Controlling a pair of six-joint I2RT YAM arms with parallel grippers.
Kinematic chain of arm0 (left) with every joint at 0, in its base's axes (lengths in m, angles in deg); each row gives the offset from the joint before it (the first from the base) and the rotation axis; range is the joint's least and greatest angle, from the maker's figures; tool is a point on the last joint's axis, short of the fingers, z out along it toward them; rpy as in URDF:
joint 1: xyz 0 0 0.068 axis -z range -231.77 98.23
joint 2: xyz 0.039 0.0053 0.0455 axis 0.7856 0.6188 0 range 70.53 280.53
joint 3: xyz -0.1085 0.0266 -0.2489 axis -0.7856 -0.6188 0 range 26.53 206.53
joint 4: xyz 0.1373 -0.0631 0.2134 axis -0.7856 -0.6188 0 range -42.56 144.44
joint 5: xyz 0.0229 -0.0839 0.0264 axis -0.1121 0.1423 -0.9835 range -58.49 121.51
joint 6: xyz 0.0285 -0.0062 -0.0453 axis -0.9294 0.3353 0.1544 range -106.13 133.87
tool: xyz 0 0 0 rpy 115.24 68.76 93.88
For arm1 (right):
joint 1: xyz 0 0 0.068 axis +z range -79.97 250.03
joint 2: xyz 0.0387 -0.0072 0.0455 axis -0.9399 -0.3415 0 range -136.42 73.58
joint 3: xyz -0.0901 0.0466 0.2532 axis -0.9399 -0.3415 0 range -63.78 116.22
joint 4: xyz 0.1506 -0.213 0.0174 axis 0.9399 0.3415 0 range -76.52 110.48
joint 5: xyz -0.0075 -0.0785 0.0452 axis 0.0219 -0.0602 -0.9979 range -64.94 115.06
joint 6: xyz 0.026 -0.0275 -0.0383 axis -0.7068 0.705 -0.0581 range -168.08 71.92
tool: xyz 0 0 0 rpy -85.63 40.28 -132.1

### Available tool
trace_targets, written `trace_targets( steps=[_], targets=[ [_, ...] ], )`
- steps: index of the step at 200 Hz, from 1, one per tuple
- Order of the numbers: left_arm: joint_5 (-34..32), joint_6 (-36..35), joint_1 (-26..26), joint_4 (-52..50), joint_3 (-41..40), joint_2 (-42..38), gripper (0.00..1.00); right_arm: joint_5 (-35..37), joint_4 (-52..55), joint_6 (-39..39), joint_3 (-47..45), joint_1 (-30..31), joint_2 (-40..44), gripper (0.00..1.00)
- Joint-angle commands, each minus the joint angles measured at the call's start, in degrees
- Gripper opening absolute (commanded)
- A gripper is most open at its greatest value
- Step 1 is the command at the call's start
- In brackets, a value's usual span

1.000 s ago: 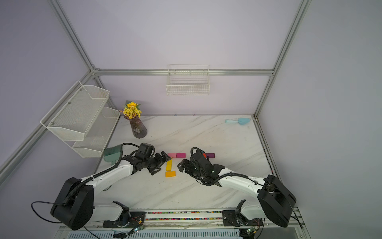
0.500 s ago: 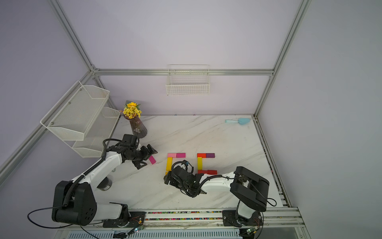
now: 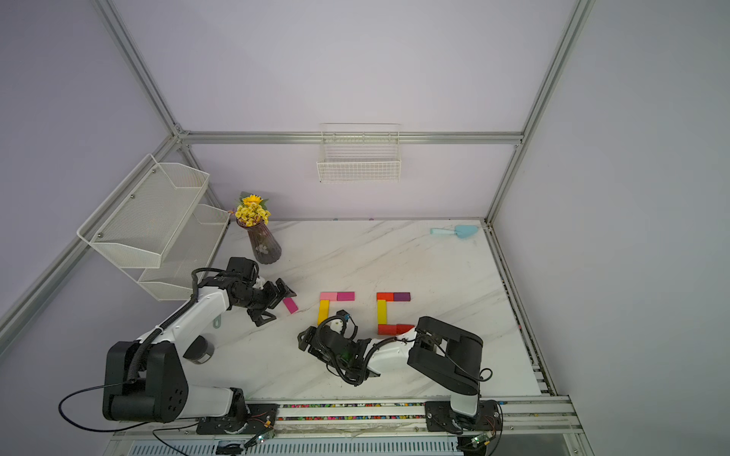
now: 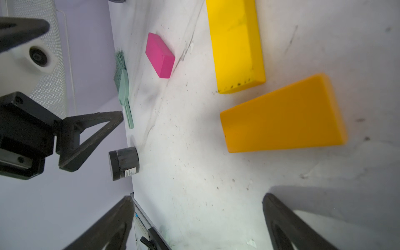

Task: Assemble the letter c with building blocks
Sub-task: Assemble the building block at the center of the board.

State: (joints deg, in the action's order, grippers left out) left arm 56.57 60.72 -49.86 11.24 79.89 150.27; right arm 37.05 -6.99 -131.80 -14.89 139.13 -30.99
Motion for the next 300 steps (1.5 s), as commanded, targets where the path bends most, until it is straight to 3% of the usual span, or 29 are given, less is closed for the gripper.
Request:
trace_targets(
  steps=[1,300],
  targets=[
    [2.44,-2.11,-0.58,0.04,0.17,0.30,1.00,3.67,1.35,-2.73,0.42,0.42,-1.07,0.95],
    [5.70,-5.67,-1.39,-0.48,3.57,4.77,1.00,3.77,2.81,-3.38,4.55,-1.77,-4.93,0.95]
  ],
)
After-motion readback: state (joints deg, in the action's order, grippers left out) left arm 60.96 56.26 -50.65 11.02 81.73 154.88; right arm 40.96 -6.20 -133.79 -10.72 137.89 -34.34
